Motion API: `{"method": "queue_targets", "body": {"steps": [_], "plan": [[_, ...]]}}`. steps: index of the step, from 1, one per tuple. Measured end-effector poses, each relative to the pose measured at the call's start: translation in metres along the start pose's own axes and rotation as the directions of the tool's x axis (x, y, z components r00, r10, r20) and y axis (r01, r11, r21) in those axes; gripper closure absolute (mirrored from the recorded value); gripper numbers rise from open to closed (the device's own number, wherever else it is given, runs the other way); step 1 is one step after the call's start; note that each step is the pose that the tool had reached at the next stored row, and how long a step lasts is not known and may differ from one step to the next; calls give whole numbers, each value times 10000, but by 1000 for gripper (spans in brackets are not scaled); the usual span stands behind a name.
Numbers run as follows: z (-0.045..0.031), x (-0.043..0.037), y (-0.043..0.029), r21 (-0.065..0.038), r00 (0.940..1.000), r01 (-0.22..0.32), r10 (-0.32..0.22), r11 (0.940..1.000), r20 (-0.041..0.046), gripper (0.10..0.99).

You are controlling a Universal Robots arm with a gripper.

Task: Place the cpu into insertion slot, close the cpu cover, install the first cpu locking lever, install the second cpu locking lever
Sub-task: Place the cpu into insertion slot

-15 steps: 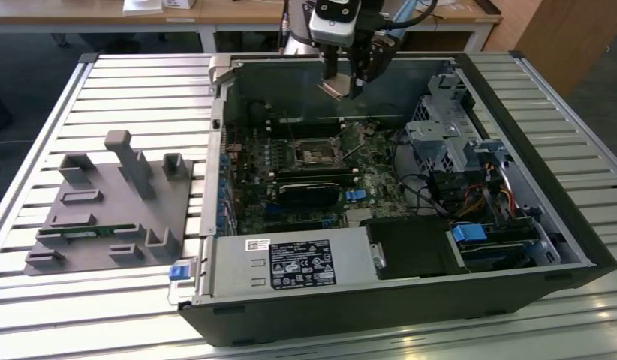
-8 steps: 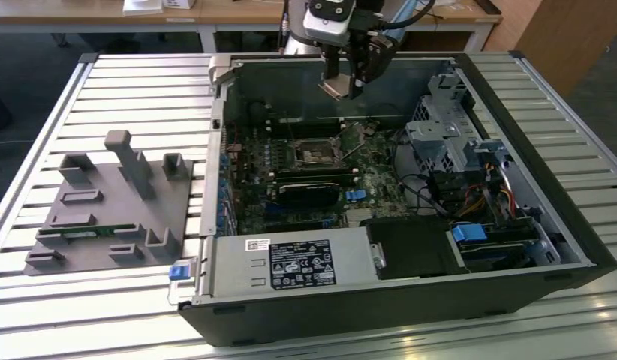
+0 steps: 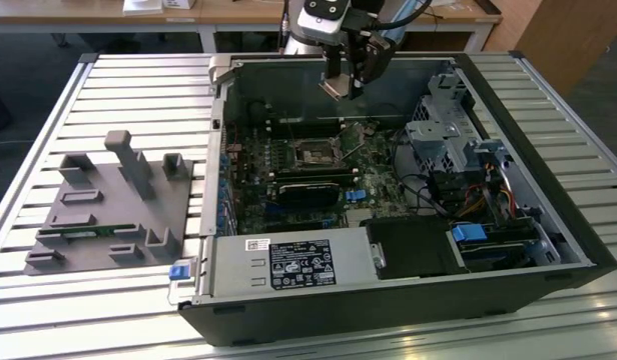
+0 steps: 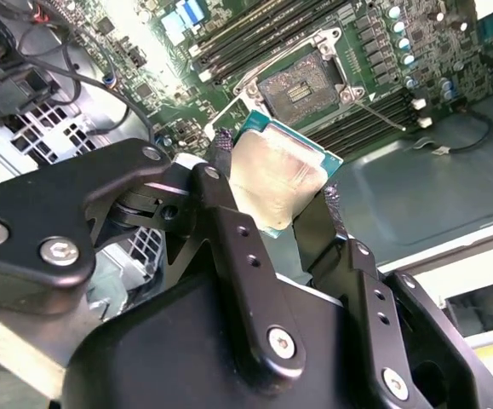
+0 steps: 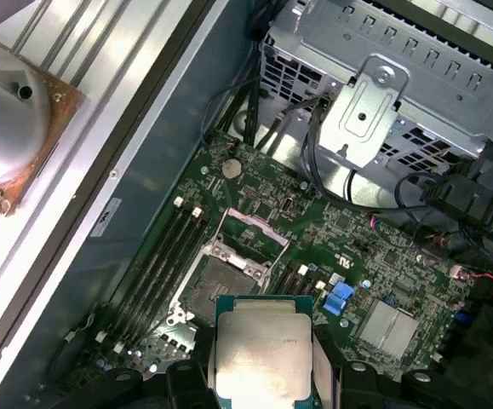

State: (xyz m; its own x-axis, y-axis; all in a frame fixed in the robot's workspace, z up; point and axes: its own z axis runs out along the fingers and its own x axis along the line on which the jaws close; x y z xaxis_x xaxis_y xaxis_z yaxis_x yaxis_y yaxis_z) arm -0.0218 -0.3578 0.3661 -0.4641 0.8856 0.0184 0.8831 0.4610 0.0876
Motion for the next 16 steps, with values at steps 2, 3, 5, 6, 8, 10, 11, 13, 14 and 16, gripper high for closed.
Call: {"method": "queue_targets", "body": {"steps": [2,3,5,6,8,10,11,13,14,16], "plan": [[0,0,0,-3,9998,-178,178,9998,16,549],[0,0,0,-5,9996,-269,269,9996,23,549],[0,0,0,-9,9990,-448,448,9990,39,549],[0,0,0,-11,9985,-539,539,9985,47,549],[1,0,0,-15,9975,-702,702,9975,61,549],[1,0,0,-18,9962,-867,868,9962,77,549],[1,0,0,-21,9952,-970,970,9953,87,549],[1,0,0,-26,9928,-1196,1196,9928,109,549],[1,0,0,-28,9912,-1317,1317,9913,123,549],[2,0,0,-35,9878,-1552,1552,9879,146,549]]}}
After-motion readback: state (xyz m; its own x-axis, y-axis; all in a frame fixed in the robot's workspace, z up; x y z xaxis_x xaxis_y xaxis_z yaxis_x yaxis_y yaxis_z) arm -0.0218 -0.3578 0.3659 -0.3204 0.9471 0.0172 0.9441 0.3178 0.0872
